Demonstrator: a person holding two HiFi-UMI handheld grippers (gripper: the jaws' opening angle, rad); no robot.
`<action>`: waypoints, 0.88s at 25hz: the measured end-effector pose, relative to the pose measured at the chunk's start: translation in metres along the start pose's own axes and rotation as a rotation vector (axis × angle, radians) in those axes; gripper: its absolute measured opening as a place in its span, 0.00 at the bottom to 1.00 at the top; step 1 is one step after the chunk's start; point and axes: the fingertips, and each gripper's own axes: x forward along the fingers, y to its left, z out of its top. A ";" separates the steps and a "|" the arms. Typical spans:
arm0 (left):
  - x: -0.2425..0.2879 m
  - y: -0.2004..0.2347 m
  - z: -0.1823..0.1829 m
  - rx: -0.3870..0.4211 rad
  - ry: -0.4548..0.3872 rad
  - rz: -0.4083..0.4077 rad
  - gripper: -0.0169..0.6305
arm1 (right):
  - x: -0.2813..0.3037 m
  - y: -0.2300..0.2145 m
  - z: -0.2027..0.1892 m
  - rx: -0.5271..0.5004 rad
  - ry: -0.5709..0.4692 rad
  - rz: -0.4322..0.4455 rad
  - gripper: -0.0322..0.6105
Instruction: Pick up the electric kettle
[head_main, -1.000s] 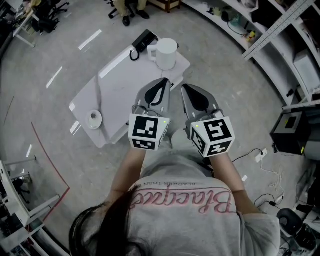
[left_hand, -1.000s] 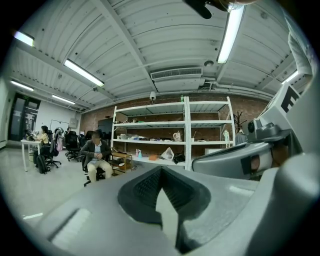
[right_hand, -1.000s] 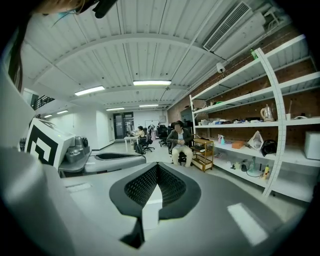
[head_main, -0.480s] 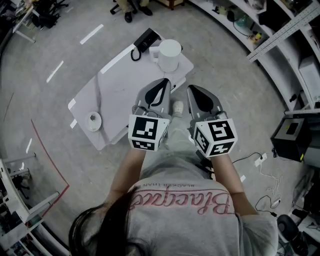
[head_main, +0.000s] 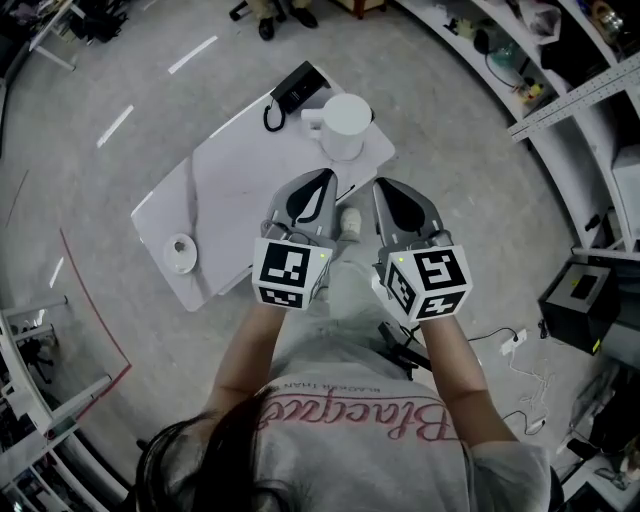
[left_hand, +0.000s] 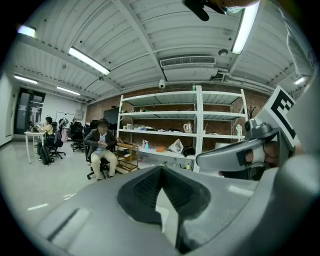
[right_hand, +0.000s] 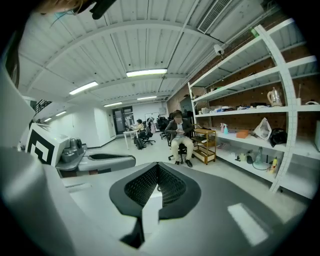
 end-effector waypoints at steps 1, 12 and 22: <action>0.009 0.007 -0.004 0.004 0.010 0.014 0.03 | 0.008 -0.006 -0.002 0.003 0.007 -0.001 0.08; 0.094 0.056 -0.041 -0.021 0.078 0.051 0.05 | 0.084 -0.067 -0.023 0.033 0.089 -0.007 0.08; 0.145 0.095 -0.101 -0.043 0.147 0.099 0.10 | 0.148 -0.105 -0.063 0.067 0.148 -0.011 0.08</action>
